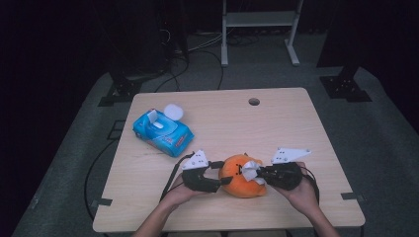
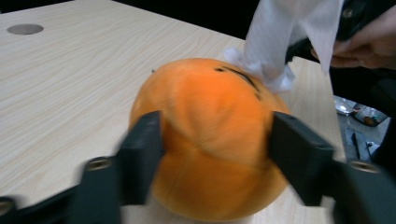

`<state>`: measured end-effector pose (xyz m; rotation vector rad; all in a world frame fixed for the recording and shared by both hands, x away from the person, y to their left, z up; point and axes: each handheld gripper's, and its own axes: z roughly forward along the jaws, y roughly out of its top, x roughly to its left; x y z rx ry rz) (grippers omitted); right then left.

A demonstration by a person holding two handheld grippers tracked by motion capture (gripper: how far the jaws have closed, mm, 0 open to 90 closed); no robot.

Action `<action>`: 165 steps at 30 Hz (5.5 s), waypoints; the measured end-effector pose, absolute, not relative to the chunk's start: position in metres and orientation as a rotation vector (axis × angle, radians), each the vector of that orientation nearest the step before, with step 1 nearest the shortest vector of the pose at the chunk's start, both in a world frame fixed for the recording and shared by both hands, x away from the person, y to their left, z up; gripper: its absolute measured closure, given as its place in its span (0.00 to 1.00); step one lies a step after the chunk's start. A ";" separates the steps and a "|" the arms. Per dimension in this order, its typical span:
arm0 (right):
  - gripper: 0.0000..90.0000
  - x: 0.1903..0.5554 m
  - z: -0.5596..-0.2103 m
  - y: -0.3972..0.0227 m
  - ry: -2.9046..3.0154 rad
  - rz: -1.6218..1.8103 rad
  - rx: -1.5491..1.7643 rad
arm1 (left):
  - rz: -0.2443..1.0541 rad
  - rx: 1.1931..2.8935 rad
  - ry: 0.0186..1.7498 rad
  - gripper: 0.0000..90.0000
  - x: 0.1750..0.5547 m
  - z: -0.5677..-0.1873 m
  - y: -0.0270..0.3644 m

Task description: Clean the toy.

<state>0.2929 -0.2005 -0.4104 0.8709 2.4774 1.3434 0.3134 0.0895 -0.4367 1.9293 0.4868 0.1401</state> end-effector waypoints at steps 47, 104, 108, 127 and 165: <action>0.95 0.283 -0.411 -0.177 2.431 1.395 0.856 | 0.119 1.968 0.428 0.38 0.305 -0.437 0.080; 0.95 0.271 -0.395 -0.180 2.390 1.431 0.815 | 0.191 2.031 0.288 0.51 0.295 -0.441 0.078; 0.95 0.270 -0.397 -0.174 2.406 1.349 0.772 | 0.170 2.021 0.315 0.51 0.299 -0.444 0.083; 0.95 0.282 -0.405 -0.190 2.403 1.345 0.878 | 0.151 2.006 0.369 0.31 0.304 -0.444 0.085; 0.95 0.255 -0.416 -0.193 2.565 1.279 0.781 | 0.141 1.982 0.442 0.51 0.307 -0.449 0.083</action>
